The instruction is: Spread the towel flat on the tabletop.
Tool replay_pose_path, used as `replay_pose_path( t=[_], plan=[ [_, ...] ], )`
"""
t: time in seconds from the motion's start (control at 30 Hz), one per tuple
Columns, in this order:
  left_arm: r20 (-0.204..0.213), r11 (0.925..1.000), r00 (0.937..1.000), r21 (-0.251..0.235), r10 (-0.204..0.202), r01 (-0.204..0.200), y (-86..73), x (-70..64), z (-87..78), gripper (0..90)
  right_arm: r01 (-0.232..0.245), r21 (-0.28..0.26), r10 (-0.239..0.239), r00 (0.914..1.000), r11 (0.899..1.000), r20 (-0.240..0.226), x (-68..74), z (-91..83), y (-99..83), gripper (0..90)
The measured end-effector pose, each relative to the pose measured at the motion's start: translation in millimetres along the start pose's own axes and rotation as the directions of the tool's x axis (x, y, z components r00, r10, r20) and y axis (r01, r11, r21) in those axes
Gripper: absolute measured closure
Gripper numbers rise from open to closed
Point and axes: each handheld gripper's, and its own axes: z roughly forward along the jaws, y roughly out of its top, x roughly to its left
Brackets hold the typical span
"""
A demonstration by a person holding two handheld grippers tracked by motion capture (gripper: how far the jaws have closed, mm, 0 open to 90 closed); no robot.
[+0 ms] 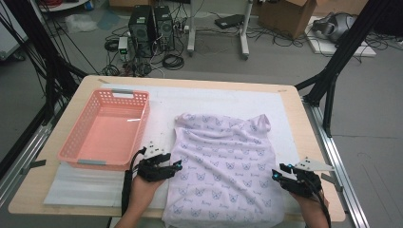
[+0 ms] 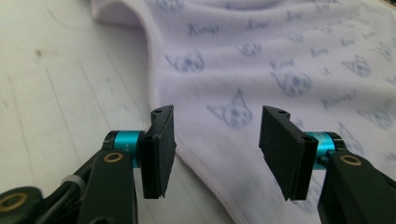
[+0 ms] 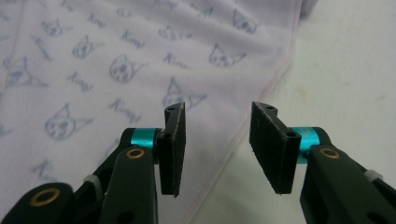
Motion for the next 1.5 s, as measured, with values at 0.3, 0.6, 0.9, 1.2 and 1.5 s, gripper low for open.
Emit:
replay_pose_path(
  t=[0.3,0.6,0.9,1.2,1.5],
  plan=[
    [-0.140,0.9972,0.9883,0.053,0.060,-0.053,8.9,-6.9,4.4,86.7,-0.006,0.048,0.004,0.9987,0.999,0.051,2.7,6.7,-3.3,88.3],
    [-0.092,0.9987,0.9947,-0.028,-0.045,0.043,-3.2,1.2,-9.7,65.2,-0.030,-0.005,0.030,0.9941,1.000,0.104,-4.0,12.1,-0.9,75.3],
    [-0.002,0.9986,0.9990,-0.029,-0.044,0.044,-39.3,-19.2,-40.3,49.9,-0.068,-0.035,0.070,0.9969,0.997,0.036,7.9,-20.3,-22.6,56.3],
    [-0.031,0.9975,0.9994,-0.070,-0.014,0.011,-62.9,-46.2,-54.5,53.0,-0.036,-0.019,0.036,0.9993,0.999,0.008,29.3,-42.6,-44.3,53.5],
    [-0.089,0.9988,0.9960,-0.050,-0.009,0.005,-75.6,-60.3,-71.2,88.2,-0.023,0.039,0.025,0.9991,0.999,-0.035,37.8,-48.7,-50.8,88.6]
  ],
)
